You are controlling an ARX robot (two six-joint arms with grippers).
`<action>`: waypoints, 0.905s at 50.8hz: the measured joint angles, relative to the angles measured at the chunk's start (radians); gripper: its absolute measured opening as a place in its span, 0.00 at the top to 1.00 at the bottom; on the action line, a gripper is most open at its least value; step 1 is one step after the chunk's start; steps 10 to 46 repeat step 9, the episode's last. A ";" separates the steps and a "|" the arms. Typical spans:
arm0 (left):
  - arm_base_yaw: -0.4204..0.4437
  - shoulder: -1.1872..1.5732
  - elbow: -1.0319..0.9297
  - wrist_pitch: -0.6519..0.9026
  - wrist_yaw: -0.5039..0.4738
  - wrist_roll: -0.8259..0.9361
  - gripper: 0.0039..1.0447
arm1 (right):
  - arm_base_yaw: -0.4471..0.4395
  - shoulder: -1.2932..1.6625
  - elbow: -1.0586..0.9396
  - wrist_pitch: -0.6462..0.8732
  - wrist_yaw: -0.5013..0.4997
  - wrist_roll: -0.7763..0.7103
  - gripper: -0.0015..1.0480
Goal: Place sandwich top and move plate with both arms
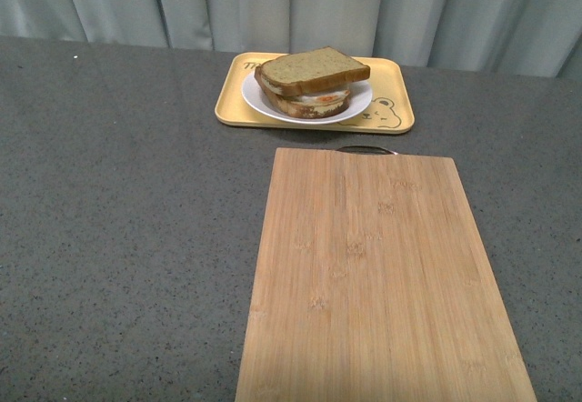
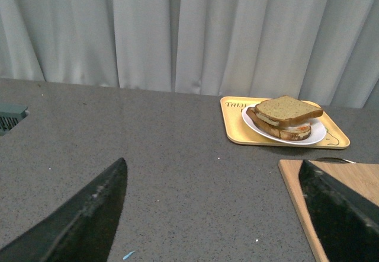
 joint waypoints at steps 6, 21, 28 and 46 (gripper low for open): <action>0.000 0.000 0.000 0.000 0.000 0.000 0.07 | 0.000 0.000 0.000 0.000 0.000 0.000 0.09; 0.000 0.000 0.000 0.000 0.000 0.001 0.06 | 0.000 0.000 0.000 0.000 0.000 0.000 0.09; 0.000 0.000 0.000 0.000 0.000 0.001 0.06 | 0.000 0.000 0.000 0.000 0.000 0.000 0.09; 0.000 0.000 0.000 0.000 0.000 0.001 0.06 | 0.000 0.000 0.000 0.000 0.000 0.000 0.09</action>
